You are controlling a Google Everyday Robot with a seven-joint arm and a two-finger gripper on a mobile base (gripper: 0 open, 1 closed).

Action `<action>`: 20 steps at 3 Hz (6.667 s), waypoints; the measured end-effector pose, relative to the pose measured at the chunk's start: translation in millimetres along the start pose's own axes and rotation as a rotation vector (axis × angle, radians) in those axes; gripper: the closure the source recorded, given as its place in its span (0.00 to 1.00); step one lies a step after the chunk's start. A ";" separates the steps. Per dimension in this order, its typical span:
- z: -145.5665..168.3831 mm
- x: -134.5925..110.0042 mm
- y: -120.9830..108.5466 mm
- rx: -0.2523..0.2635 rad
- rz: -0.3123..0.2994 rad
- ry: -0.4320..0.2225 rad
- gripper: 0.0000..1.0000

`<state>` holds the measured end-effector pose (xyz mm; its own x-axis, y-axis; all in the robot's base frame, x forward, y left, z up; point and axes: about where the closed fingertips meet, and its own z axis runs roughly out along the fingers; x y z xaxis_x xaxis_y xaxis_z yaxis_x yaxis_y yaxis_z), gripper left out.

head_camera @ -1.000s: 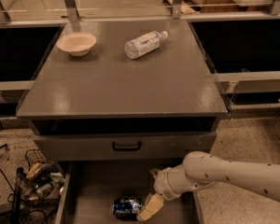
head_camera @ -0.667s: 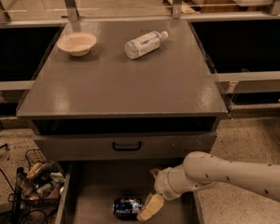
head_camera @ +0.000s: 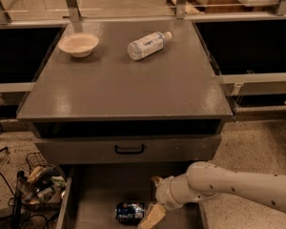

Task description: Pick pepsi can from middle drawer and place on counter

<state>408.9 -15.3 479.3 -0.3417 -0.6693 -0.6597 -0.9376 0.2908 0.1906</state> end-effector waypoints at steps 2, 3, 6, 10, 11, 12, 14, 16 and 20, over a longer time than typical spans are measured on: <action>5.2 5.1 -4.8 0.187 0.020 0.131 0.00; 7.9 6.8 -6.6 0.177 0.028 0.118 0.00; 58.3 -2.0 -11.8 0.082 0.020 0.070 0.00; 110.5 26.8 -10.9 -0.006 0.068 0.075 0.00; 110.6 26.8 -10.9 -0.006 0.068 0.075 0.00; 134.5 33.1 -16.0 -0.069 0.082 0.067 0.00; 135.2 33.1 -16.1 -0.070 0.083 0.066 0.17; 135.3 33.1 -16.0 -0.070 0.083 0.066 0.63; 127.3 26.5 -13.4 -0.066 0.091 0.079 1.00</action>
Offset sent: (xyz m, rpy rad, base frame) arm 0.0073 -0.0011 -0.0112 -0.2881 -0.1159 -0.1775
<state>420.6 50.1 366.7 -0.4268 -0.6948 -0.5789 -0.9039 0.3085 0.2963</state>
